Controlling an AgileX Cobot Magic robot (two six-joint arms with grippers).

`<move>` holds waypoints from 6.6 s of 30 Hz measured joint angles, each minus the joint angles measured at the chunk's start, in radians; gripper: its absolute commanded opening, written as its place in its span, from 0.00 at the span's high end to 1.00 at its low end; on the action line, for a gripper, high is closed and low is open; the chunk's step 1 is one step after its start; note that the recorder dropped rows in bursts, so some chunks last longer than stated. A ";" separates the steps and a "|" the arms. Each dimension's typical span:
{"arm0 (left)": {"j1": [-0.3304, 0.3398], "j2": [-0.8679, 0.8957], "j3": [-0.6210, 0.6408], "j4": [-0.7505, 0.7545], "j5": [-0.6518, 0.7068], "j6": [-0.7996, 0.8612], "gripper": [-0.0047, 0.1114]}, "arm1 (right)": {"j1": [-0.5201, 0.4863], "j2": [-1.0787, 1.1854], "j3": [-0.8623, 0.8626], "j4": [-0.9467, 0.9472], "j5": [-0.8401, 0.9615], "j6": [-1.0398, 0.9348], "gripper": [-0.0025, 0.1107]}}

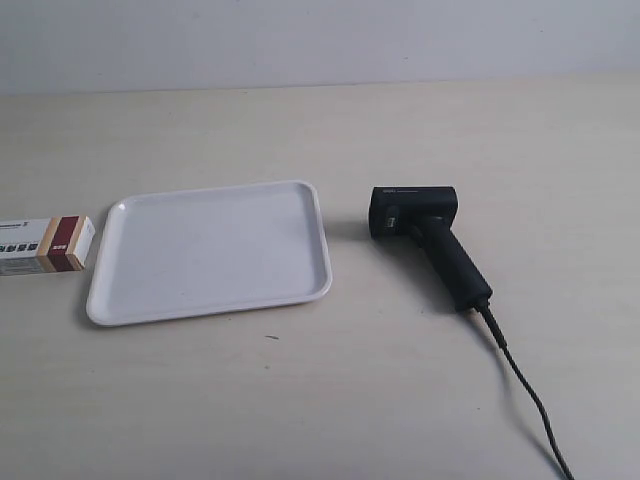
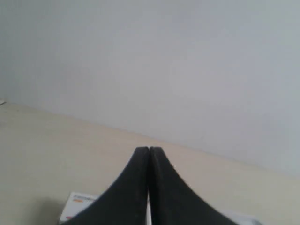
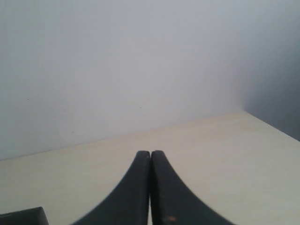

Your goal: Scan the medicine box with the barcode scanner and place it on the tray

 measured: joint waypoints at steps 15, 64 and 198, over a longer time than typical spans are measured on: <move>0.000 0.172 -0.206 0.035 -0.284 -0.147 0.96 | 0.000 0.000 0.000 0.271 -0.104 0.062 0.98; -0.087 1.977 -1.199 0.108 0.597 1.432 0.11 | 0.000 0.000 0.000 0.275 -0.077 0.064 0.98; -0.349 1.964 -1.373 -0.232 0.676 0.144 0.96 | 0.391 1.831 -0.902 0.923 0.271 -1.244 0.89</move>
